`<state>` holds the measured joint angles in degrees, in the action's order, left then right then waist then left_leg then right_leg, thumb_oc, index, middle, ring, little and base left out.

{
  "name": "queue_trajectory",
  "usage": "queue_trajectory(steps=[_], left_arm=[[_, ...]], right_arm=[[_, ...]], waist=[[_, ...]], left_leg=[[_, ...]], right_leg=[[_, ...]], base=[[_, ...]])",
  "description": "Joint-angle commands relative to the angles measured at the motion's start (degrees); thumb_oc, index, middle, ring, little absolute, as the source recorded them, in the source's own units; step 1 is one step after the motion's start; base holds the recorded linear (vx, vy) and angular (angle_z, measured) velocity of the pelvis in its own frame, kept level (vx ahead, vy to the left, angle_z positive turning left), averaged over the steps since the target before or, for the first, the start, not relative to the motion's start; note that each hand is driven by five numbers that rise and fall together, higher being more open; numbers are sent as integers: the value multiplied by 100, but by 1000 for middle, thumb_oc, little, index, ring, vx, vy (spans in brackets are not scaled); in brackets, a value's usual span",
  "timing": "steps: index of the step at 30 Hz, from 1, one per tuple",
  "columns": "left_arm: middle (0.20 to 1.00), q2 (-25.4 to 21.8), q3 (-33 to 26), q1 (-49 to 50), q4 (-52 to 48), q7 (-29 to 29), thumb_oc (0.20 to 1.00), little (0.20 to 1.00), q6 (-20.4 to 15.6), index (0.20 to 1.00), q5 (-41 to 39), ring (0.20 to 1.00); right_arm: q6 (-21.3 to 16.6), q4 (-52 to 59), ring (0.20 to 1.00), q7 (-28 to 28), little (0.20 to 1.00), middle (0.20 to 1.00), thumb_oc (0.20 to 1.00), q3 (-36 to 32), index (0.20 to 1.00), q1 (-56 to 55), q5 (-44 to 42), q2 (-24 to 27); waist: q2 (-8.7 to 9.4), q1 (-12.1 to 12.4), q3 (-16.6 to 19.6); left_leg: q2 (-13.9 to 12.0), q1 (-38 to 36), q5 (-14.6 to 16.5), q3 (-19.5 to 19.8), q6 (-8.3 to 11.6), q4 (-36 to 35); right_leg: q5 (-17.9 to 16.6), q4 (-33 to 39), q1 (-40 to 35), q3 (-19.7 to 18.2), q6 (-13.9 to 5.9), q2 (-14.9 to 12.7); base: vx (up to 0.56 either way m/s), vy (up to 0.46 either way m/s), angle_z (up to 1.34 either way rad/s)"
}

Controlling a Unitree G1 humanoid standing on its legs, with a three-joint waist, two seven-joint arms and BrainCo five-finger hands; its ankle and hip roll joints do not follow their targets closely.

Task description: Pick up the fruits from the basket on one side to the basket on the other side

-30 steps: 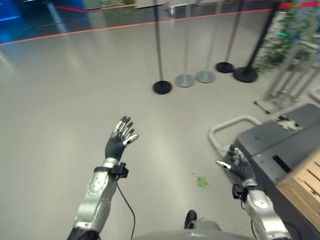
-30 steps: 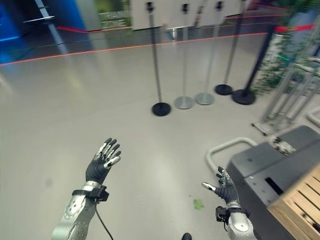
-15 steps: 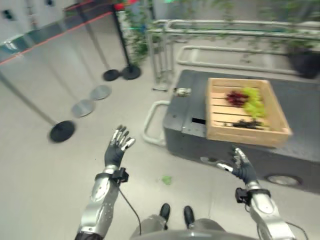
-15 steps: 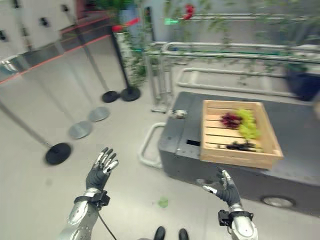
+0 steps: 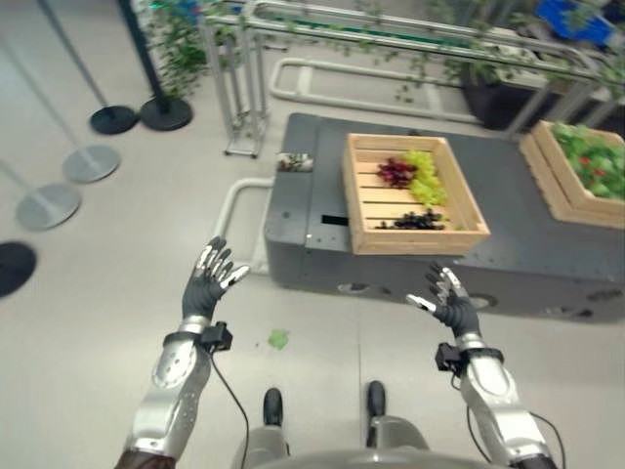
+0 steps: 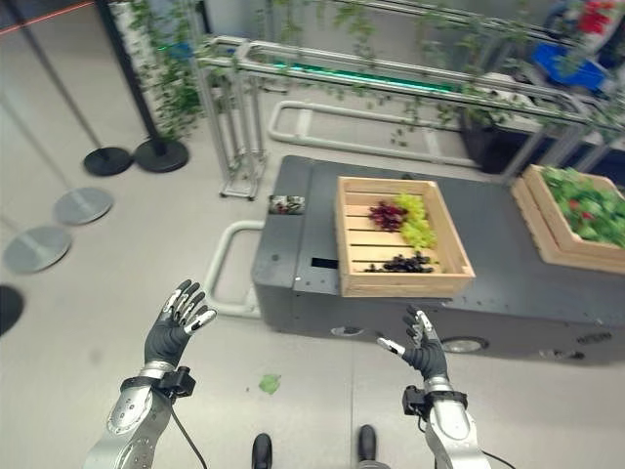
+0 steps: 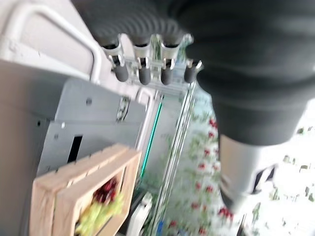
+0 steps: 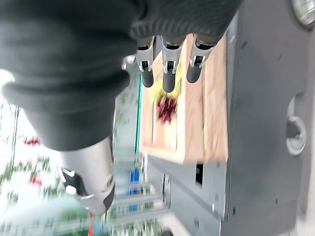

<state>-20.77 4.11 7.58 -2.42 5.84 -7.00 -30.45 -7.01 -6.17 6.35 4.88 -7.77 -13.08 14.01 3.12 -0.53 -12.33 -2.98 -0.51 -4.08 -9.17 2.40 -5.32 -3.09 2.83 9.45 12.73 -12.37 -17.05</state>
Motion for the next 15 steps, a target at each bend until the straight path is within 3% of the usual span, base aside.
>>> queue_trajectory(steps=[1,4,6,8,9,11,12,14,15], left_arm=[[1000,252,-93,-211,-86,-143,1000,1000,-249,1000,136,1000],[1000,356,-76,-152,-53,-170,1000,1000,-180,1000,86,1000],[1000,538,15,-183,-16,-224,1000,1000,-132,1000,-92,1000],[1000,561,-6,-183,0,-222,1000,1000,-131,1000,-105,1000],[1000,548,-43,-147,3,-204,1000,1000,-118,1000,-114,1000],[1000,545,-51,-54,-25,-203,1000,1000,-53,1000,-161,1000],[1000,536,-39,-49,-23,-241,1000,1000,-51,1000,-210,1000],[1000,578,-23,-55,47,-287,1000,1000,-64,1000,-205,1000],[1000,581,-17,-41,67,-301,1000,1000,-54,1000,-191,1000]], right_arm=[[-150,136,1000,-7,1000,1000,1000,-287,1000,37,44,318],[-98,192,1000,-55,1000,1000,1000,-311,1000,-44,-4,415],[-60,270,1000,-107,1000,1000,1000,-331,1000,-29,-39,656],[-55,244,1000,-107,1000,1000,1000,-300,1000,47,-43,706],[-68,216,1000,-117,1000,1000,1000,-187,1000,150,-85,727],[-64,260,1000,-140,1000,1000,1000,-103,1000,167,-192,793],[-63,302,1000,-129,1000,1000,1000,-115,1000,162,-194,849],[-11,286,1000,-112,1000,1000,1000,-76,1000,197,-122,874],[15,269,1000,-115,1000,1000,1000,-60,1000,222,-120,851]], waist=[[-60,-84,164],[-115,-111,265],[-230,-222,157],[-254,-234,133],[-252,-183,86],[-127,-124,-90],[-76,-63,-196],[-67,181,-290],[-65,240,-264]], left_leg=[[-181,-53,457,784,210,32],[-223,-274,495,785,235,32],[-158,-102,739,857,270,885],[-182,41,785,916,330,1243],[-295,149,606,1140,385,1709],[-318,681,280,1023,310,3365],[-148,981,211,876,299,3763],[547,1399,360,1137,212,3579],[757,1561,380,1169,147,3365]], right_leg=[[-518,217,-58,-401,123,513],[-563,217,-298,-287,136,498],[-351,142,-548,-111,402,612],[-249,141,-615,-96,493,691],[-143,138,-712,-172,632,885],[-23,139,-991,-154,877,945],[37,125,-1091,-86,946,917],[179,134,-1340,-189,954,991],[210,144,-1408,-245,959,1039]], base=[[271,-193,-8],[208,-161,30],[207,-367,-11],[119,-220,11],[186,-318,0],[122,-411,-37],[123,-353,-5],[214,-196,37],[296,-140,-1]])
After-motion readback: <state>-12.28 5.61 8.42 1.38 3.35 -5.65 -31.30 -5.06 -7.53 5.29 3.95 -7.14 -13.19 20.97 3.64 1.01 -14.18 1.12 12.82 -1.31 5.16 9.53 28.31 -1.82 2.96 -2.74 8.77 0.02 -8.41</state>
